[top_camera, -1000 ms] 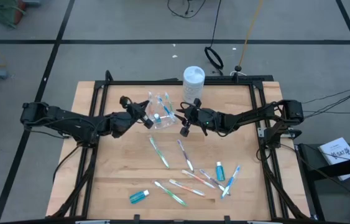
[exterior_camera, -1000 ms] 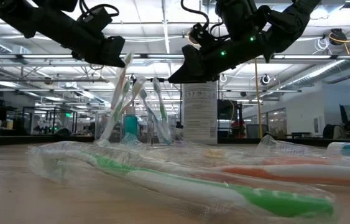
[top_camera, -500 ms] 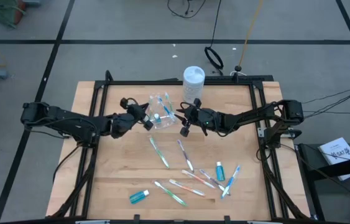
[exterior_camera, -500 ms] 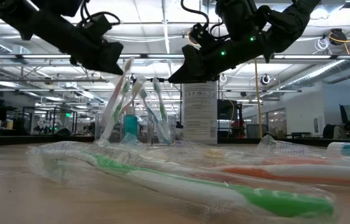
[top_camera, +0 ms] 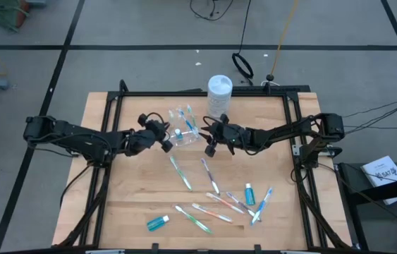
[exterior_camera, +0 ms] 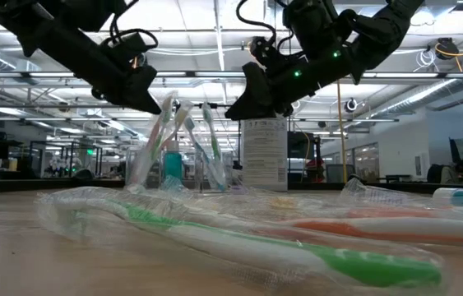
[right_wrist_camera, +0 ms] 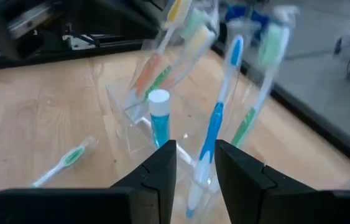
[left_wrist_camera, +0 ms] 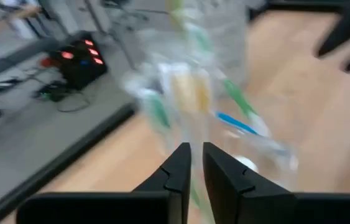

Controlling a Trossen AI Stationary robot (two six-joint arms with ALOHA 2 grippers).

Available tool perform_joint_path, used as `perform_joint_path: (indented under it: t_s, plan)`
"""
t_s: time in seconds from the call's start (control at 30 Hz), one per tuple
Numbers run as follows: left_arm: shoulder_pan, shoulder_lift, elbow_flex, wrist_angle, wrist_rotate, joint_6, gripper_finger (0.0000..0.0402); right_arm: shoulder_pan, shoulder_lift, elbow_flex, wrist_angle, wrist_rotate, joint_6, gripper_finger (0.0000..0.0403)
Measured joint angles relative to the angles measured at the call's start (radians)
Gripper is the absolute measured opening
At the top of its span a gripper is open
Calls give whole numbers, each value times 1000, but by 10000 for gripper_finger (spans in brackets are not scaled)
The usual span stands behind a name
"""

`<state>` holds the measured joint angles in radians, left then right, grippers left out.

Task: Pick & Place toothbrushing station
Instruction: Put the orange toothbrush into the transparent organizer, then put the purple toothbrush into the transparent organizer

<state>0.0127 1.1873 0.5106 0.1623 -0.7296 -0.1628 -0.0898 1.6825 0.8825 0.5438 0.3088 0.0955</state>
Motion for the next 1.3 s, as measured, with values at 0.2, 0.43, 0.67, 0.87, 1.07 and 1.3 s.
perform_joint_path:
  t_s: [0.2,0.43,0.67,0.87,1.07,1.3]
  plan:
    - [19,0,0,-68,25,-54,78,-2,0,0,-53,-1,-56,100]
    - [29,0,0,-78,23,-53,125,-28,0,0,-104,-314,-36,102]
    - [28,-6,0,-72,-21,-50,161,2,0,0,-298,-364,6,128]
    - [28,-6,0,-76,-18,-55,164,77,1,0,-374,-368,149,151]
    - [28,-6,0,-76,23,-96,163,111,45,1,-313,-367,273,163]
    - [28,-6,0,-80,31,-98,163,111,188,2,-221,-362,358,160]
